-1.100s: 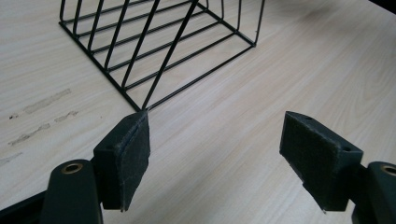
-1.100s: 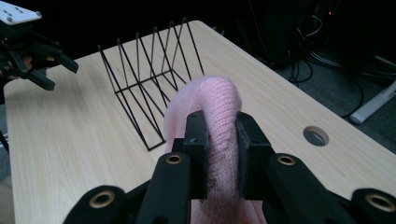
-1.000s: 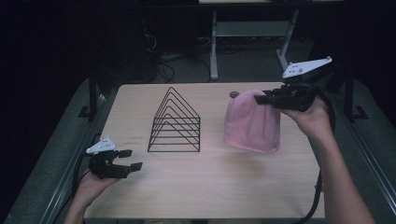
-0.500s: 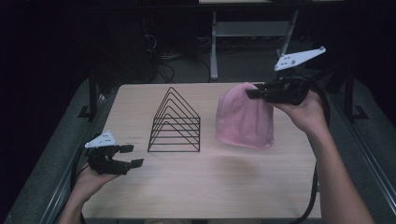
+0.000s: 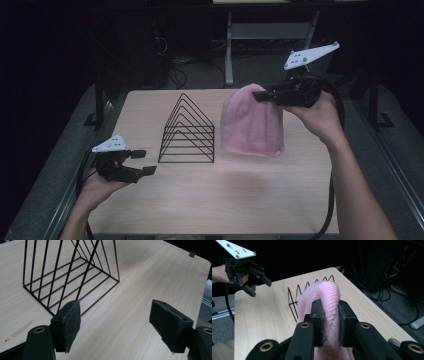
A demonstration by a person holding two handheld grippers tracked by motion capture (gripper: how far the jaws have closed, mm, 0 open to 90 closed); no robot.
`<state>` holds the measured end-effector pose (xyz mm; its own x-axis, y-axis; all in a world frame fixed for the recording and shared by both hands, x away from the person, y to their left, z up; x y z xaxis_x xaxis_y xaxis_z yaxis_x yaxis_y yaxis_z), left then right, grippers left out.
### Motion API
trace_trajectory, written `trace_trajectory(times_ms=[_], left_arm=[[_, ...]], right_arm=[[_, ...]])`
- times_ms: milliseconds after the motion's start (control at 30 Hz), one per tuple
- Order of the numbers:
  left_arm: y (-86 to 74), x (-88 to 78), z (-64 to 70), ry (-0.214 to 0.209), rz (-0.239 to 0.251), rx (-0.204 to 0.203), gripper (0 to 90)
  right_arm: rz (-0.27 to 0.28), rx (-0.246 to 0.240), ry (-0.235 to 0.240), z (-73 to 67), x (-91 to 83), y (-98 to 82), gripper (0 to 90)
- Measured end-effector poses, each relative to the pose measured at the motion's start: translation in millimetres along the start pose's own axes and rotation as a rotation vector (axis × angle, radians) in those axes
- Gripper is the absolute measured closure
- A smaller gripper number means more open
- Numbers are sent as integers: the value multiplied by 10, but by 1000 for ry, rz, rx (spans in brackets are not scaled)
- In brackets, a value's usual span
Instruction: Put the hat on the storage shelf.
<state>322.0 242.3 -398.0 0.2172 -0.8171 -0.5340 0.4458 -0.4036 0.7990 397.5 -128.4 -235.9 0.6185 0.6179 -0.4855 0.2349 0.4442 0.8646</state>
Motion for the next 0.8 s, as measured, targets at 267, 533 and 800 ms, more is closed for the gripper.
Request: trace_trajectory(times_ms=[267, 533, 800], left_arm=[[106, 36, 33, -24, -6, 19, 247], [217, 68, 64, -48, -10, 38, 248], [387, 53, 76, -58, 10, 60, 248]], right_arm=[[38, -4, 25, -59, -5, 146, 765], [56, -16, 50, -144, 40, 278, 765], [78, -33, 76, -237, 105, 429, 764]])
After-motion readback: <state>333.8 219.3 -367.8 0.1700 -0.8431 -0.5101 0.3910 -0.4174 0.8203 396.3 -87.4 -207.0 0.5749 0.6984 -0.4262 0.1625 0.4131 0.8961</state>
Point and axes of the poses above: each handheld gripper's, and its own axes: x roughly forward along the jaws, y roughly out of its top, z roughly to its right, the point moved 7 cm from there along x, roughly forward along the jaws, and after that the axes turned 14 degrees about -y, right-handed, at the moved point
